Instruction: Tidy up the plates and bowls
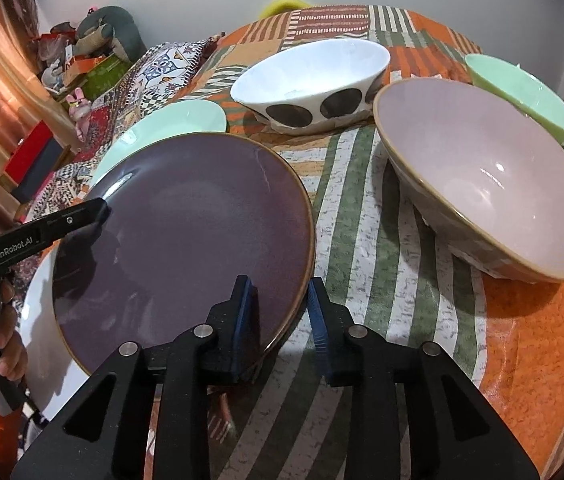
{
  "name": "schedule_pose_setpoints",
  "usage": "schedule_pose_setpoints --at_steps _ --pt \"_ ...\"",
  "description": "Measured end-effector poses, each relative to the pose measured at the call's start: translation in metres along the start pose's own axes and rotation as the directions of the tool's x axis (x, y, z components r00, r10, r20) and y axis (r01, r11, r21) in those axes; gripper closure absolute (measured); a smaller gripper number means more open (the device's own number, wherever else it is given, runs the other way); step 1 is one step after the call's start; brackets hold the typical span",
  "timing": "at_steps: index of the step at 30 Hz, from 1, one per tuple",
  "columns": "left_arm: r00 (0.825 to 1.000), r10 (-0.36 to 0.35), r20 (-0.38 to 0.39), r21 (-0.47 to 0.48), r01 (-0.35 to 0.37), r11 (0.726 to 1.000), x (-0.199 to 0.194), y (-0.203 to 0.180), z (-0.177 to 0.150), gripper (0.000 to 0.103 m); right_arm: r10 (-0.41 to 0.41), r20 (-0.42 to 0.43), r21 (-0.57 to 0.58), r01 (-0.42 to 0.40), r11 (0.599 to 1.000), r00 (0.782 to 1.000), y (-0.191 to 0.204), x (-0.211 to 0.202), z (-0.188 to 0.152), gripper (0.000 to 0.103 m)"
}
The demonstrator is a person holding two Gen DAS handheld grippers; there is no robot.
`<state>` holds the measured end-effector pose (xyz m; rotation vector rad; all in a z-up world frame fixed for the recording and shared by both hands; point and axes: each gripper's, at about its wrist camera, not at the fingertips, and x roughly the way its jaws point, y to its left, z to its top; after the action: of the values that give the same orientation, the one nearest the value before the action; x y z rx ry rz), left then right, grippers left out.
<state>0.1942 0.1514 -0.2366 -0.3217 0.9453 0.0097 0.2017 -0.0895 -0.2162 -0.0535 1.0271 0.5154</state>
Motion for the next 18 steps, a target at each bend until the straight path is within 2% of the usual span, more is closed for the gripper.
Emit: schedule_pose_setpoints --at_steps 8,12,18 --pt "1.0 0.024 0.001 0.006 -0.024 1.0 -0.007 -0.004 -0.004 0.081 0.002 -0.001 0.022 -0.002 1.0 1.0 -0.003 -0.003 0.001 0.08" --pt "0.999 0.039 0.006 0.023 -0.039 0.999 -0.013 -0.011 -0.006 0.081 -0.029 -0.005 0.022 0.029 0.999 1.0 0.0 -0.005 0.002 0.08" --pt "0.999 0.023 0.038 0.033 -0.024 0.999 -0.028 -0.017 -0.007 0.081 -0.033 0.021 0.031 0.033 0.999 0.999 -0.002 -0.015 0.003 0.08"
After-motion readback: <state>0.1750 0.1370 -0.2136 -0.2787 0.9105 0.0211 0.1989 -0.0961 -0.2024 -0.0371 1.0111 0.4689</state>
